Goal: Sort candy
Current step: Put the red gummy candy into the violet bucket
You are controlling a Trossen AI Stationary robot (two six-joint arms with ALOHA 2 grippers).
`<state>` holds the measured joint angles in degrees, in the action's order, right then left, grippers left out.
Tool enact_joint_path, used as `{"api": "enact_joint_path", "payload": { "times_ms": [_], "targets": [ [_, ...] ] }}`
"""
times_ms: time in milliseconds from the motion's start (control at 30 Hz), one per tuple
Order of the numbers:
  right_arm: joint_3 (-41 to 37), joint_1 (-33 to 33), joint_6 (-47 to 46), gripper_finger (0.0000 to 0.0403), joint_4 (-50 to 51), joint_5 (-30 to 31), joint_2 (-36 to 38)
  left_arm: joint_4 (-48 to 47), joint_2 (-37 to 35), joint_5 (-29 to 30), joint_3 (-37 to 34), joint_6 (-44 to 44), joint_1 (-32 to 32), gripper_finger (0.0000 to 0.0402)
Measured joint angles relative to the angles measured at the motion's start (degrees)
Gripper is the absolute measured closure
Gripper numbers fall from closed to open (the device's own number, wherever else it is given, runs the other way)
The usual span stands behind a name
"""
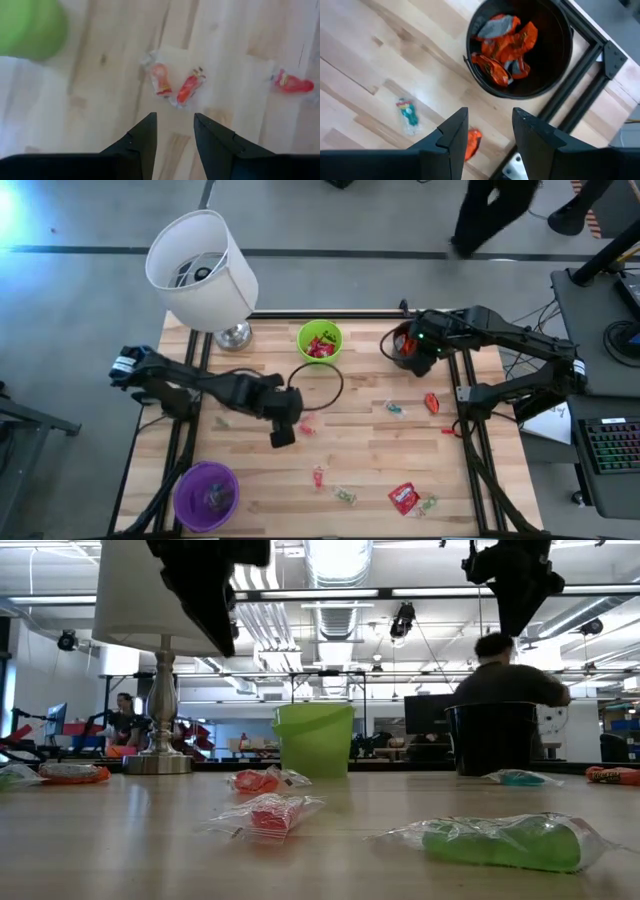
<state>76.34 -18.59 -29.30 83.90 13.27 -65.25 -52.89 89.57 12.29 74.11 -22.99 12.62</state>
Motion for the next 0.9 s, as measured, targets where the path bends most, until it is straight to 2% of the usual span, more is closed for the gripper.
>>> {"api": "enact_joint_path", "payload": {
  "times_ms": [200, 367, 600, 900],
  "targets": [
    [-0.02, 0.00, 2.27, 0.0257, 0.60, -0.01, 0.74, 1.44, 4.23, -9.57, 0.00, 5.87, -3.63, 0.0288],
    [-0.02, 0.00, 2.29, 0.0257, 0.89, -0.04, 2.11, 4.12, 9.40, -14.47, 0.00, 9.77, -4.54, 0.0280],
    [-0.02, 0.00, -0.68, 0.0257, 1.25, -0.30, 3.94, 6.04, 16.02, -14.92, 0.95, 15.31, -4.54, 0.0275],
    [-0.02, 0.00, -3.34, 0.0257, 1.29, -1.72, 4.80, 9.46, 16.79, -14.90, 1.20, 18.43, -4.79, 0.0275]
  ]
}}
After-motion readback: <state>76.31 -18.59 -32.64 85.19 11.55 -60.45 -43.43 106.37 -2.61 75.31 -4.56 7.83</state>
